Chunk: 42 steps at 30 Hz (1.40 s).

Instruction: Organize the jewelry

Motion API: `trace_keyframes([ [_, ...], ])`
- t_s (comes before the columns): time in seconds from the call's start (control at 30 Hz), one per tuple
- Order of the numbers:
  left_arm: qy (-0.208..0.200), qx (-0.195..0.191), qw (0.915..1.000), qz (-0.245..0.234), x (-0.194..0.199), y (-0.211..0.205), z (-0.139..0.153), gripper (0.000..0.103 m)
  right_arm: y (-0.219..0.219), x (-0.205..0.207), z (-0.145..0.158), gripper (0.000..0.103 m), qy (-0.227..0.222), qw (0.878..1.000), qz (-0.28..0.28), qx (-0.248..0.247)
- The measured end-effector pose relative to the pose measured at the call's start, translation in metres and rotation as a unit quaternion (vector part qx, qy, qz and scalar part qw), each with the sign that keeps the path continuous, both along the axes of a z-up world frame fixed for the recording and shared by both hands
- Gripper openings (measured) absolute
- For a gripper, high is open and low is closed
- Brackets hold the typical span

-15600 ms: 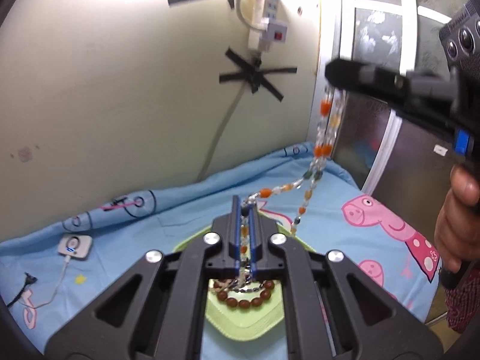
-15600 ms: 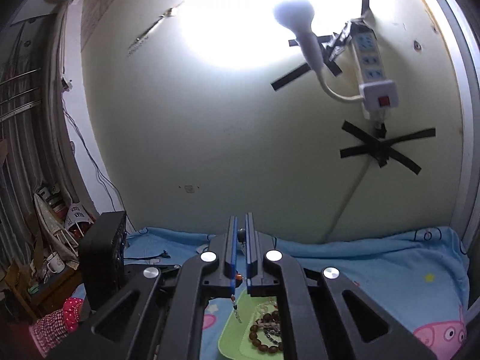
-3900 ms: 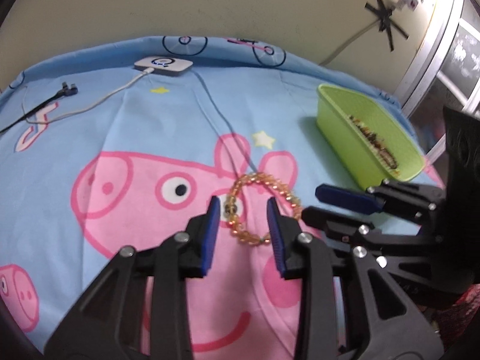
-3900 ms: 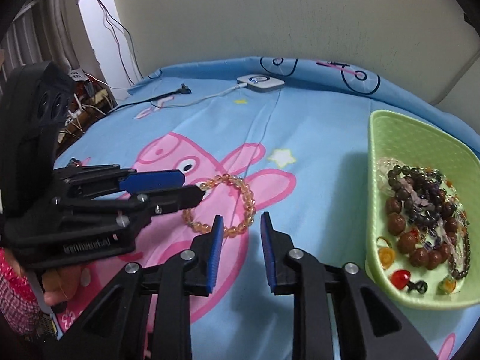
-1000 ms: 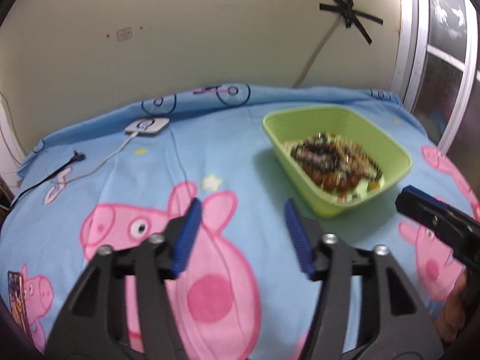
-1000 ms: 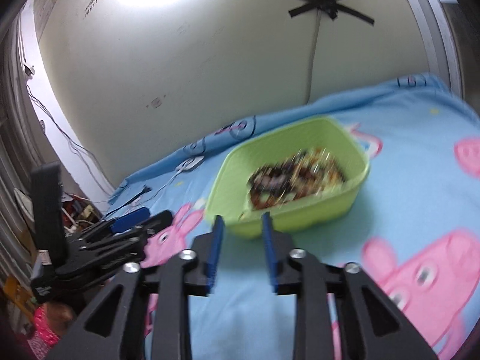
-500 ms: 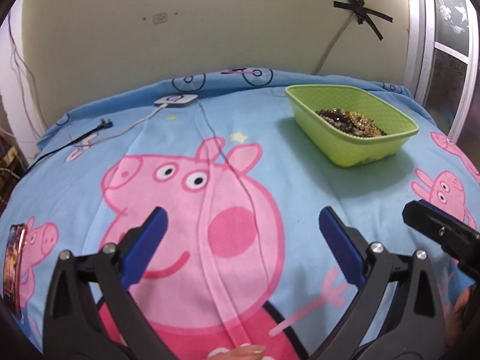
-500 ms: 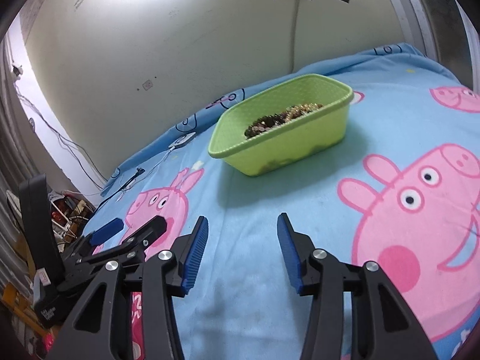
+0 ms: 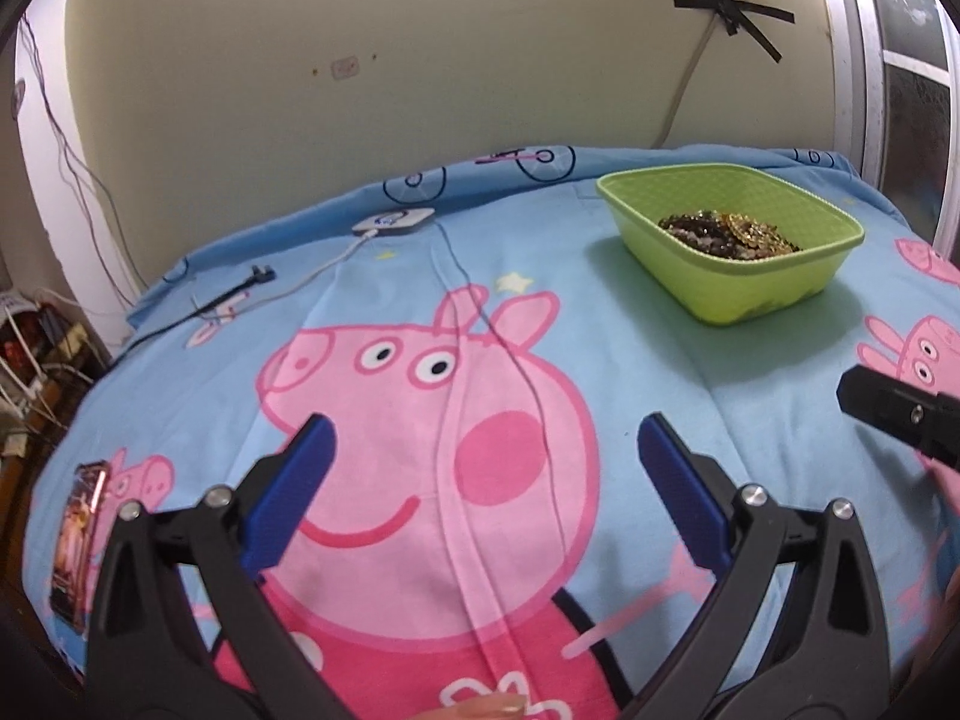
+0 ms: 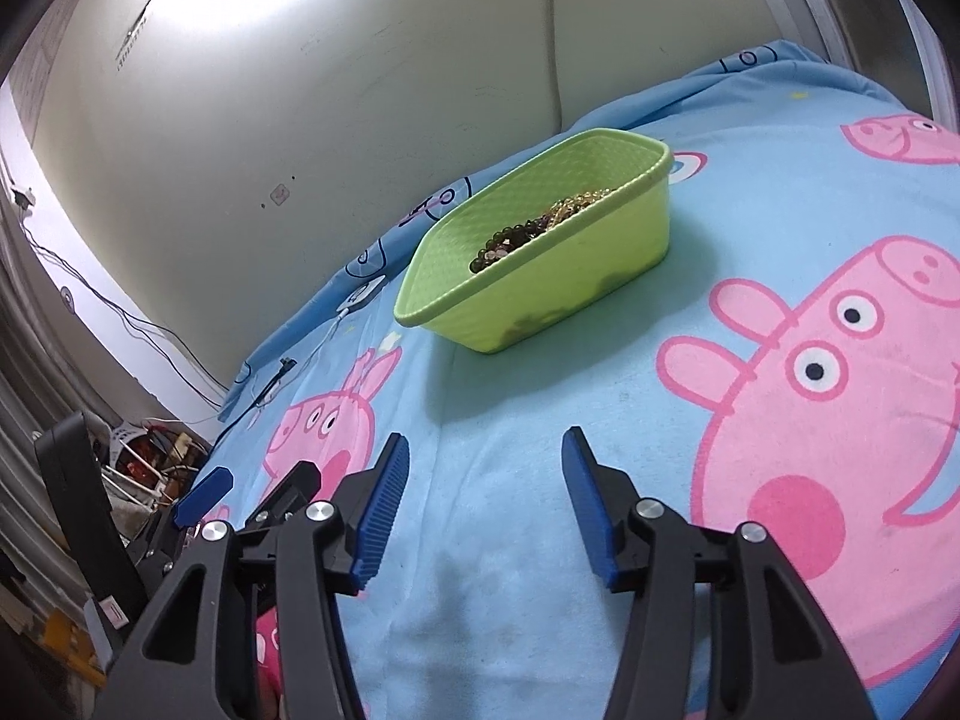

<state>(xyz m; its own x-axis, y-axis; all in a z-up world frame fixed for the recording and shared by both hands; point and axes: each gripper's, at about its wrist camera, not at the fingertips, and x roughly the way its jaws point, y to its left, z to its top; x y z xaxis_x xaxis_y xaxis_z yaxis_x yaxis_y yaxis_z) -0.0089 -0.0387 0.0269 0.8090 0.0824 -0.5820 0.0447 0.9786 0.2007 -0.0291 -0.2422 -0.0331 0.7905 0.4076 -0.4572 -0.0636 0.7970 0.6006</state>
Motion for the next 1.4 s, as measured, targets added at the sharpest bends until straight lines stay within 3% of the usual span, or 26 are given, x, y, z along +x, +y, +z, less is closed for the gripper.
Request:
trace_keyframes([
  [0.53,0.002,0.021,0.9997,0.015,0.000,-0.006,-0.001,0.097,-0.012,0.003,-0.006,0.040,0.005,0.999,0.008,0.039],
  [1.4,0.005,0.029,0.9993,0.021,0.001,-0.010,-0.003,0.097,-0.015,0.001,-0.007,0.043,0.005,0.999,0.008,0.048],
])
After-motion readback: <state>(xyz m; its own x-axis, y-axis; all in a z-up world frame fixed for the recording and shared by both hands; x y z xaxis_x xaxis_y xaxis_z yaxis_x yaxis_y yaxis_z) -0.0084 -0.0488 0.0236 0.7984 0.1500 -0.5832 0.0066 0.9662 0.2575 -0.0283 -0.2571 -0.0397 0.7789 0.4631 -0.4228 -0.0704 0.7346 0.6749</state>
